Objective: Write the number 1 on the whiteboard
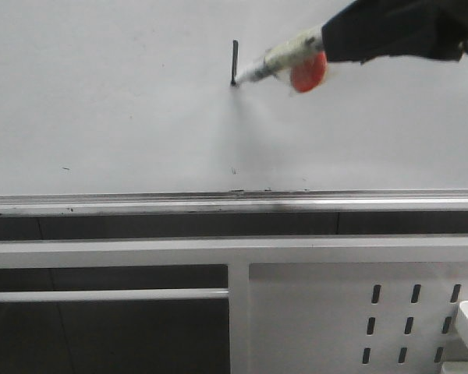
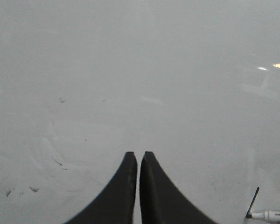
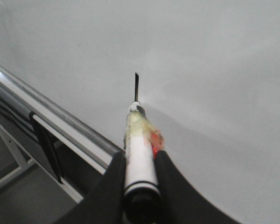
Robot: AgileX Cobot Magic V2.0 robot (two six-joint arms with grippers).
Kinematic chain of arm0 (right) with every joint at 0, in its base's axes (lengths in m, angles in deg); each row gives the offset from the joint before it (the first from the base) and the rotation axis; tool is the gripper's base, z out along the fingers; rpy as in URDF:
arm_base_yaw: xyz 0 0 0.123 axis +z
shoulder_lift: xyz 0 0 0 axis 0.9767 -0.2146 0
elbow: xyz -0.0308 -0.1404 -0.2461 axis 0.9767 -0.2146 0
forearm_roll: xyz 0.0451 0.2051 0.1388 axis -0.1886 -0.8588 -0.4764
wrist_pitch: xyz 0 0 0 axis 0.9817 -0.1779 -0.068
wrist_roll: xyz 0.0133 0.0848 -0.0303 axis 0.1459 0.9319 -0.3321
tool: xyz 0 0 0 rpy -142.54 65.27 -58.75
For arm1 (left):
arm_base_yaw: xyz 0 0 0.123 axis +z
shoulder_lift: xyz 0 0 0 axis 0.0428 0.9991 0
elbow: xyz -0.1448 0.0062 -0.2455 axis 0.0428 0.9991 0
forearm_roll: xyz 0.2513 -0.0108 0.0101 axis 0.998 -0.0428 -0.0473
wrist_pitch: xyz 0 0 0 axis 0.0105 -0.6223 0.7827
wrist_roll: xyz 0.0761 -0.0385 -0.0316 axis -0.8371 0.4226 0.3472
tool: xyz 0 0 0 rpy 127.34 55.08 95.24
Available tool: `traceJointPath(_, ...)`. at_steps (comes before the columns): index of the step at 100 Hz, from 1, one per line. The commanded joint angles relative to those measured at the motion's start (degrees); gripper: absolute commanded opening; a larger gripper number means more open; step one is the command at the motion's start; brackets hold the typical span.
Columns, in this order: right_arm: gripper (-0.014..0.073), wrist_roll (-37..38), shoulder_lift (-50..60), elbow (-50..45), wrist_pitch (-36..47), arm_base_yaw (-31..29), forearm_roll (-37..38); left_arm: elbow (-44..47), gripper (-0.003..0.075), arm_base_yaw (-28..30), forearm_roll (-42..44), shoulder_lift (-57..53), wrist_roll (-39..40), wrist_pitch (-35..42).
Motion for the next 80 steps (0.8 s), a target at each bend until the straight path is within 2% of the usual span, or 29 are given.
traceJointPath(1, -0.0069, -0.79, -2.02, 1.82, 4.19, -0.81, 0.14, -1.32, -0.0020, 0.08, 0.37, -0.13, 0.56, 4.97)
traceJointPath(26, -0.0069, -0.43, -6.27, 1.68, 6.40, -0.81, 0.14, -1.32, -0.0020, 0.08, 0.29, -0.13, -1.09, 5.62)
traceJointPath(40, -0.0069, -0.11, -3.33, 1.79, 2.31, 3.44, 0.14, -1.32, -0.0020, 0.08, 2.44, -0.13, -1.29, 5.24)
traceJointPath(49, -0.0069, -0.11, -1.07, 1.90, -1.38, 7.70, 0.14, -1.32, -0.0020, 0.08, 10.61, -0.13, -1.29, 2.69)
traceJointPath(58, -0.0069, -0.11, -0.22, 3.21, -8.02, 10.74, 0.14, -1.45, -0.0020, 0.08, 24.02, -0.13, -0.90, -0.96)
traceJointPath(66, -0.0069, -0.91, -1.16, 7.03, -16.70, 11.78, 0.62, -2.50, -0.0019, 0.08, 34.19, 0.60, 1.16, -5.66)
traceJointPath(75, -0.0069, -1.00, -2.32, 12.04, -23.82, 12.27, 1.73, -3.51, -0.0012, 0.08, 43.16, 2.46, 2.57, -7.04)
traceJointPath(80, -0.0069, -1.00, -2.94, 14.86, -26.56, 12.27, 2.15, -4.49, 0.0020, 0.08, 48.89, 3.84, 4.59, -7.04)
